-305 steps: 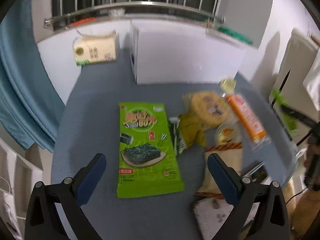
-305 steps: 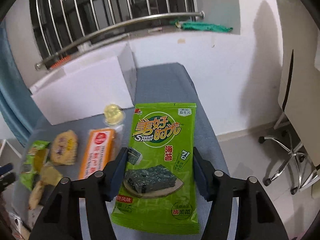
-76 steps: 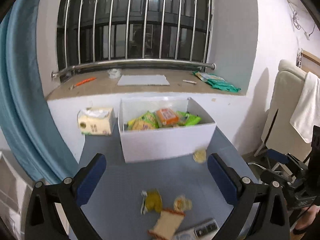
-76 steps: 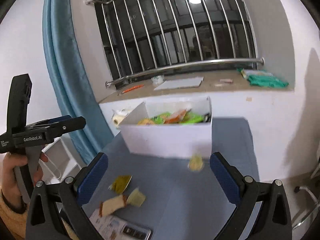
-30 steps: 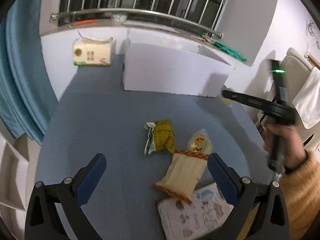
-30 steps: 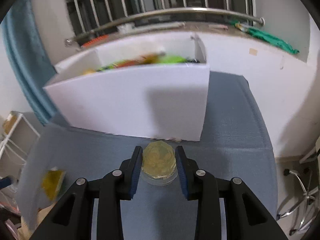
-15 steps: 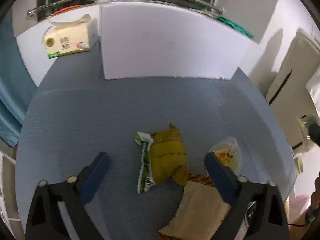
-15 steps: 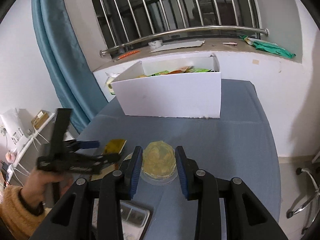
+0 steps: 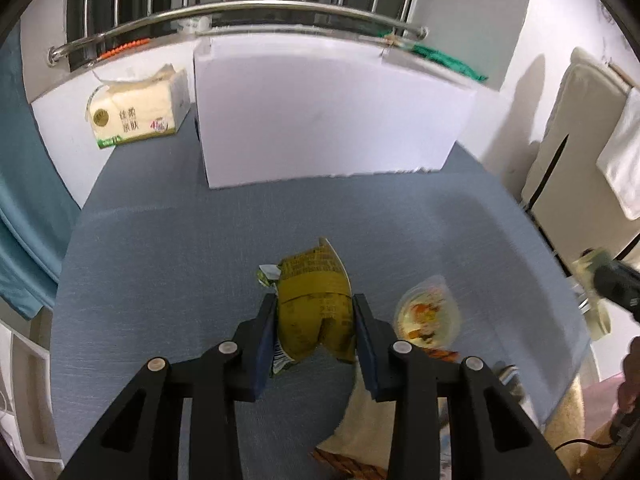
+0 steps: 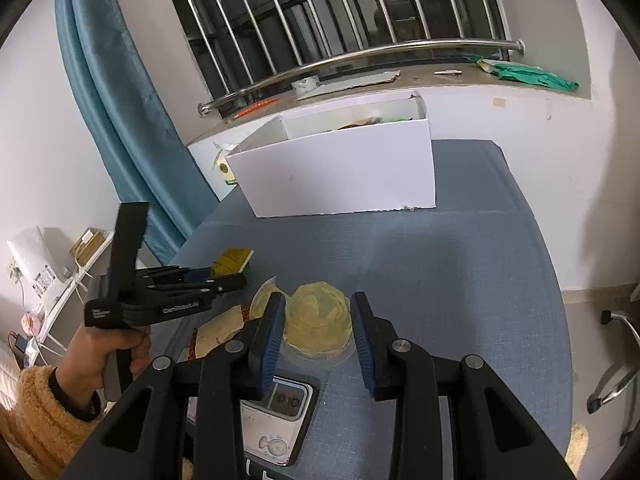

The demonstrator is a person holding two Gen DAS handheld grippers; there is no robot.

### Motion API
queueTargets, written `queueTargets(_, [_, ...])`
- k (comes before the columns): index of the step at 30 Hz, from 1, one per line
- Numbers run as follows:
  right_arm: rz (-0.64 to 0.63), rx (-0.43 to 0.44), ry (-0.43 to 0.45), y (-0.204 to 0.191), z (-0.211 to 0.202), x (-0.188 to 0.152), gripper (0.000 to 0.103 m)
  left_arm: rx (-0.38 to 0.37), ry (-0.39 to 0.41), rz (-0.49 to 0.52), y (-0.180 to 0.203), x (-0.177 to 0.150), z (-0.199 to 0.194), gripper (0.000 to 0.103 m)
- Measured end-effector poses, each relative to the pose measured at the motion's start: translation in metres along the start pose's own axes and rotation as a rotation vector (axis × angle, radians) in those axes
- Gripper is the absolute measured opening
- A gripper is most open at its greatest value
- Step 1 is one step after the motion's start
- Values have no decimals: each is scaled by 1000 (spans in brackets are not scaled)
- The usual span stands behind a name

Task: Organize snacks
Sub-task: 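Carry the jelly cup and yellow bag into the white box and release both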

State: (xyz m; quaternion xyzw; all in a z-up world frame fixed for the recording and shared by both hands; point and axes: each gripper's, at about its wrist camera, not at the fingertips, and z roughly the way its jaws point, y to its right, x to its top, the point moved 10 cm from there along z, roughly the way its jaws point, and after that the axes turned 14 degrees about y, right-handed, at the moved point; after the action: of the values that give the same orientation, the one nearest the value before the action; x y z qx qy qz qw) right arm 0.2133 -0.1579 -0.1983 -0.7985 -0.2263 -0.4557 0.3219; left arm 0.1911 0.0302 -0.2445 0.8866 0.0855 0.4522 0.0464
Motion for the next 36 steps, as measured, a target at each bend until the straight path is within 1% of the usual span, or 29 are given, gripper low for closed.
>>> queueTargets(3, [8,-3,5,0,0,1,37,-38,46,-22,5,16,-16,40])
queueTargets(5, [13,2,11,0,1,5,37,-65,90,-29,8,33,-28,40])
queueTargets(8, [17,10,32,1,4,19,37,-83,141,-17,11,61,-39,40])
queueTargets(10, [19,21,46,2,8,33,37,-102,175,-16,11,82,-43,40])
queueTargets(15, [-25,39,88,0,26,84,37,-103,266,12,5,144,-41,40])
queueTargets(17, [-53,37,104,-2,36,103,37,-103,263,25,5,167,-30,40])
queueTargets(19, [-58,31,112,-1,50,125,37,-94,268,11,0,191,-15,40])
queueTargets(20, [-65,28,119,0,57,136,37,-82,252,-1,-4,199,-5,40])
queueTargets(21, [-71,22,123,3,66,146,37,-55,233,-5,-11,208,9,40])
queueTargets(23, [-60,15,88,11,89,162,37,-17,203,25,-18,221,29,40])
queueTargets(24, [-33,12,74,18,99,169,37,3,185,39,-21,226,40,40])
queueTargets(26, [-21,-8,48,30,120,182,37,16,153,39,-26,230,57,40])
queueTargets(28, [-38,-61,25,44,142,190,37,34,125,33,-32,233,73,40])
queueTargets(30, [-59,-101,-3,55,162,194,37,50,97,56,-35,233,88,44])
queueTargets(31, [-62,-112,-8,61,168,195,37,53,76,64,-35,227,92,50])
queueTargets(32, [-55,-114,-23,65,176,195,37,62,57,67,-36,224,97,69])
queueTargets(33, [-48,-110,-35,67,181,195,39,76,32,66,-38,220,101,84])
queueTargets(34, [-44,-103,-53,70,187,194,62,89,19,62,-40,215,104,103])
queueTargets(35, [-48,-109,-69,71,192,194,78,88,22,62,-41,213,104,103])
queueTargets(36, [-59,-133,-74,74,194,193,103,78,13,64,-39,210,104,103])
